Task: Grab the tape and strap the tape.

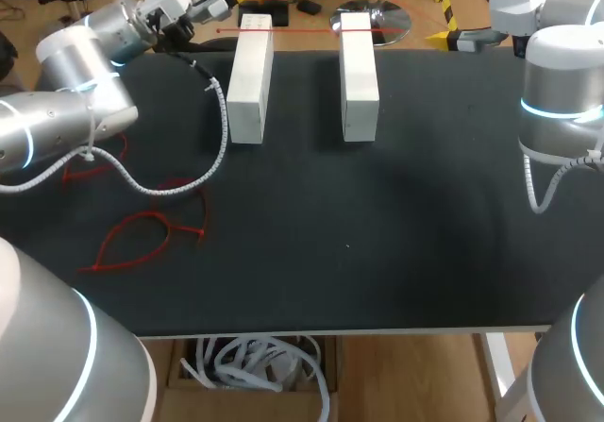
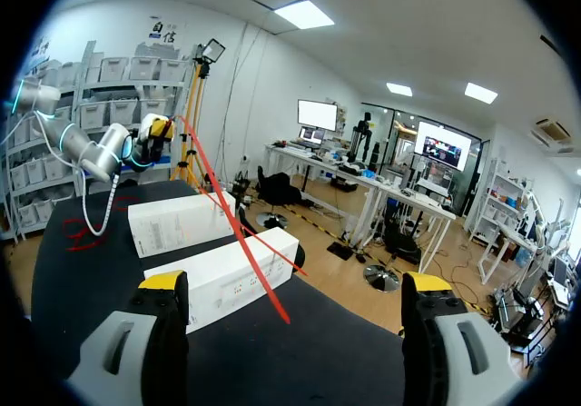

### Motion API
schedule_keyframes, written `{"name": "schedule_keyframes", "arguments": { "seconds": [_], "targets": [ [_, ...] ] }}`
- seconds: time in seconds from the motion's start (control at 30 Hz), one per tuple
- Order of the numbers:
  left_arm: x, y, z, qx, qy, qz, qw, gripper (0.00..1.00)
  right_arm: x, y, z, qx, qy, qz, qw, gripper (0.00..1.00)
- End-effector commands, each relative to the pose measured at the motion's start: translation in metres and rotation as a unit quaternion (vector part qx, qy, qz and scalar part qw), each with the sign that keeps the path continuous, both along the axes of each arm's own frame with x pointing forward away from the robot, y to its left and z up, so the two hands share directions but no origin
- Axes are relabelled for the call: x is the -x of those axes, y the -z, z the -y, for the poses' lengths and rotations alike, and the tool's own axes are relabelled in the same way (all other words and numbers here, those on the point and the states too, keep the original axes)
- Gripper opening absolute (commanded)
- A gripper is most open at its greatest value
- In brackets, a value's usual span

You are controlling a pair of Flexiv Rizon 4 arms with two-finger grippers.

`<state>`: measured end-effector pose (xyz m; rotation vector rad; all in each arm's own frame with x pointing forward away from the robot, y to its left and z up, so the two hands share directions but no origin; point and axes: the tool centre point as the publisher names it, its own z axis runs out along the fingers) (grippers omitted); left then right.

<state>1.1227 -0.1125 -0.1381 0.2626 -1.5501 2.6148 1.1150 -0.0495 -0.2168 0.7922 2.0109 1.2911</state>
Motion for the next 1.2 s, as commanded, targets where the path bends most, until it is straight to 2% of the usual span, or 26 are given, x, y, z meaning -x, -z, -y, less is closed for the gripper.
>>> {"name": "schedule_keyframes", "arguments": {
  "seconds": [0.03, 0.27, 0.7, 1.2],
  "targets": [
    [-0.0037, 0.0025, 0.0000, 0.002, 0.005, 0.003, 1.000, 0.00, 0.0004, -0.0002, 0.0002, 0.000, 0.000, 0.000, 1.000, 1.00],
    [-0.0040, 0.0029, 0.0000, 0.001, 0.004, 0.006, 1.000, 0.00, 0.0004, -0.0002, 0.0002, 0.000, 0.000, 0.000, 1.000, 1.00],
    [0.0014, 0.0036, 0.0006, -0.011, 0.017, 0.048, 0.999, 0.00, 0.0004, -0.0002, 0.0002, 0.000, 0.000, 0.000, 1.000, 1.00],
    [0.0022, 0.0044, -0.0001, -0.016, 0.016, 0.048, 0.999, 0.00, 0.0004, -0.0002, 0.0002, 0.000, 0.000, 0.000, 1.000, 1.00]
  ]
}}
